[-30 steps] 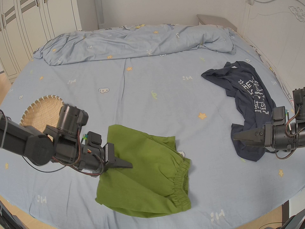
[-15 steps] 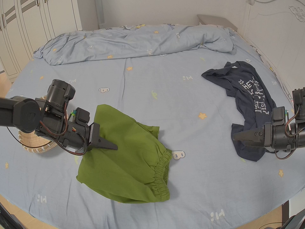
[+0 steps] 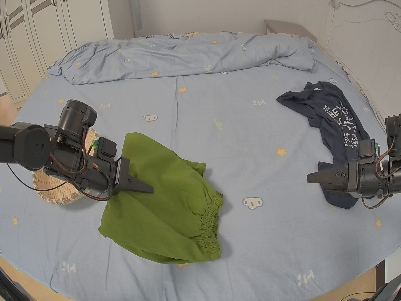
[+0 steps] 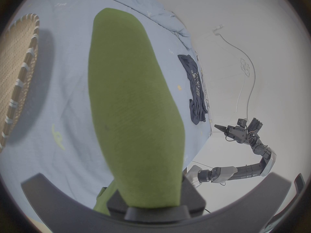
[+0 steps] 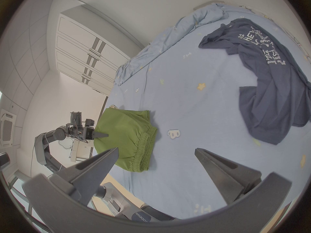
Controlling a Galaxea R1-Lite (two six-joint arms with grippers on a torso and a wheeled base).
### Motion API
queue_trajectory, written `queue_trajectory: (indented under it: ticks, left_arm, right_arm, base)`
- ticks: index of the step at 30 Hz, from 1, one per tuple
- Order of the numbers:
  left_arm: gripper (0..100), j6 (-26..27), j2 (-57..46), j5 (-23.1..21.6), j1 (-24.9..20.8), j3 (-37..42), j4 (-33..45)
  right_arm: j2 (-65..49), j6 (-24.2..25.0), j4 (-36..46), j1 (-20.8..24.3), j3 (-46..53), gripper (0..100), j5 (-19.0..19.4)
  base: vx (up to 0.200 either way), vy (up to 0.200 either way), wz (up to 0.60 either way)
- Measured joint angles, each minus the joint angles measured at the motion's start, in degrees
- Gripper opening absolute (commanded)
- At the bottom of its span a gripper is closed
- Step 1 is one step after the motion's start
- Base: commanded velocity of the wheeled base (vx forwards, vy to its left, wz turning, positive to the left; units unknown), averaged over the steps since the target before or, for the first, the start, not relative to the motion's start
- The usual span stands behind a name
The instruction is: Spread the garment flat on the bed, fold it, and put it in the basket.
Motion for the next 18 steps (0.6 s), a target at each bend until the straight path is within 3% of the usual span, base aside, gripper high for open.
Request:
queue_trajectory:
  ticks: [11, 18]
  left_arm:
    - [0, 0.63, -0.02, 0.09, -0.22, 0.09, -0.02]
    - [0, 1.73, -0.33, 2.05, -1.32, 0.72, 0.02]
  right_arm:
    - [-0.02, -0.05, 0.00, 0.10, -0.02, 100, -0.01]
    - [-0.46, -0.07, -0.02, 0.21, -0.02, 100, -0.09]
  base:
    - [0.000, 0.200, 0.00]
    - [0.000, 0.000, 0.00]
